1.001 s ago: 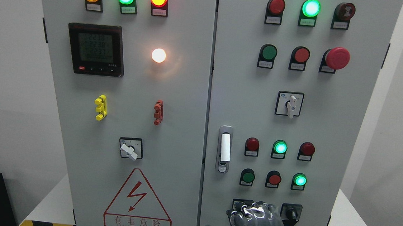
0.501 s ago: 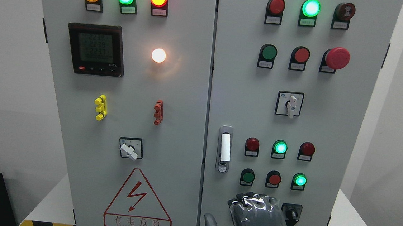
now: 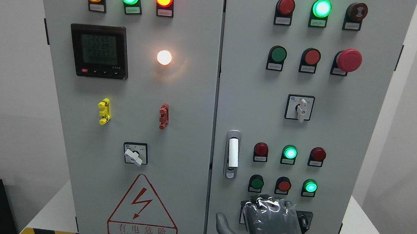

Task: Release door handle

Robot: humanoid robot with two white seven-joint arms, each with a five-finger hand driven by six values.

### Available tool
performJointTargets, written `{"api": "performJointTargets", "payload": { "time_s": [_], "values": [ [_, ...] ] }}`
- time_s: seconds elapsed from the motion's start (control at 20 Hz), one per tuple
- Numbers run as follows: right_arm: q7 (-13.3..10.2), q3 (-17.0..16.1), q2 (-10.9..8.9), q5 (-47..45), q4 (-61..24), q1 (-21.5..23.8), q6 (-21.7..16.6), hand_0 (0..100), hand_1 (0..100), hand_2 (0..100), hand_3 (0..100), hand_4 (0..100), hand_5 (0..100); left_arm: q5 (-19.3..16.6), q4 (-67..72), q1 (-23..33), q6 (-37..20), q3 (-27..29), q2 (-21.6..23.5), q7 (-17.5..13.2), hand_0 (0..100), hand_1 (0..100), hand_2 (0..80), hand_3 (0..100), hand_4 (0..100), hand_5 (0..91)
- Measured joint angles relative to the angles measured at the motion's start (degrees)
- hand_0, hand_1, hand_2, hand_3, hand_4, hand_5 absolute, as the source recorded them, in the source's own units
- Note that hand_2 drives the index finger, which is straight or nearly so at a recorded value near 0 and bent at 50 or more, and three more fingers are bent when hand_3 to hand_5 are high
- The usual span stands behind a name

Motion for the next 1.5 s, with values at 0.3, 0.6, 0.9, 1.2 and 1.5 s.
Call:
{"api": "performJointTargets", "payload": {
  "time_s": [0.3,0.6,0.9,1.2,1.5],
  "values": [
    [-0.1,-0.2,0.59,0.5,0.9,-1.4,1.3,39,0,100,100,100,96,0.0,0.0,0.0,0.0,0.0,0.0,0.0,12,39,0.0,0,0,0.0],
    [-0.1,-0.3,0.92,0.6,2.6,-3.5,3.3,39,0,100,100,100,96,0.0,0.0,0.0,0.0,0.0,0.0,0.0,12,39,0.0,0,0,0.0],
    [0.3,-0.5,1.14,0.7,4.2,-5.6,4.9,40,0,100,100,100,96,0.0,0.0,0.0,0.0,0.0,0.0,0.0,12,39,0.0,0,0,0.0],
    [0.5,-0.5,1.26,0.7,5.6,-7.2,5.7,39,0,100,100,100,96,0.0,0.0,0.0,0.0,0.0,0.0,0.0,12,39,0.0,0,0,0.0],
    [1.7,-0.5,1.34,0.7,6.7,-8.5,5.9,39,0,100,100,100,96,0.0,0.0,0.0,0.0,0.0,0.0,0.0,12,39,0.0,0,0,0.0]
  ]
}}
